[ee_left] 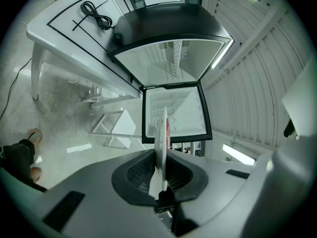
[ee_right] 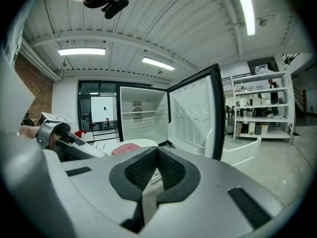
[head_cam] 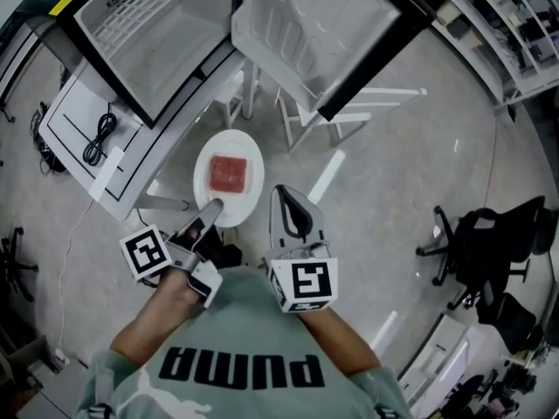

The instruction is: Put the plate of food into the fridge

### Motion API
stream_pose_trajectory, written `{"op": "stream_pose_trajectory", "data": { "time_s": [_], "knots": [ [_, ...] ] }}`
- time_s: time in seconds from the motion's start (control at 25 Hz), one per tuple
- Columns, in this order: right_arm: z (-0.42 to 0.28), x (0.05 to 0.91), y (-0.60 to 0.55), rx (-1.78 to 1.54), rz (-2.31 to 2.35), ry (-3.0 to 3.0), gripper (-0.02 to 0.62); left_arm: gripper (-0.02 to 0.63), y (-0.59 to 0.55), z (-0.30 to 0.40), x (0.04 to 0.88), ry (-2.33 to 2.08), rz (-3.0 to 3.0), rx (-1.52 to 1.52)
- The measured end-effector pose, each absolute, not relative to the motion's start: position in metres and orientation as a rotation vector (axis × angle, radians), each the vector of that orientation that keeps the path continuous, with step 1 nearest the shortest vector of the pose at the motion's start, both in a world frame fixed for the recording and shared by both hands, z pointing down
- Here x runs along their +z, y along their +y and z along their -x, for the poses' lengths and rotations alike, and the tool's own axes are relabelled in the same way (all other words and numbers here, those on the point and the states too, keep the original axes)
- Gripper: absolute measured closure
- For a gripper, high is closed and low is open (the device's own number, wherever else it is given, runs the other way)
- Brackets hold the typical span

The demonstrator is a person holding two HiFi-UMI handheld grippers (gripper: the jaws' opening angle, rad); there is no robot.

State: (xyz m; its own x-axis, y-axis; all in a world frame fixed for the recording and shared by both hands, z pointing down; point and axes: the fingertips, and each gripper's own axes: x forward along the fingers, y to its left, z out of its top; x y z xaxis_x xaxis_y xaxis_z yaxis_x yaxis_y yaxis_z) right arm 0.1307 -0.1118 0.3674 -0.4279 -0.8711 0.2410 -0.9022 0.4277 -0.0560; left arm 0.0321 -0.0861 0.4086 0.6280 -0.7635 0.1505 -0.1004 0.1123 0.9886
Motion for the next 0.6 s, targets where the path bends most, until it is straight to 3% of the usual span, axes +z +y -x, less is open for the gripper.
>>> {"op": "stream_pose_trajectory", "data": {
  "time_s": [0.6],
  "knots": [
    [-0.096,0.347,-0.148,0.141,-1.61,-2.484,0.591,0.568,-0.131,0.005,0.392,-0.745,-1.466,-0.595]
  ]
}}
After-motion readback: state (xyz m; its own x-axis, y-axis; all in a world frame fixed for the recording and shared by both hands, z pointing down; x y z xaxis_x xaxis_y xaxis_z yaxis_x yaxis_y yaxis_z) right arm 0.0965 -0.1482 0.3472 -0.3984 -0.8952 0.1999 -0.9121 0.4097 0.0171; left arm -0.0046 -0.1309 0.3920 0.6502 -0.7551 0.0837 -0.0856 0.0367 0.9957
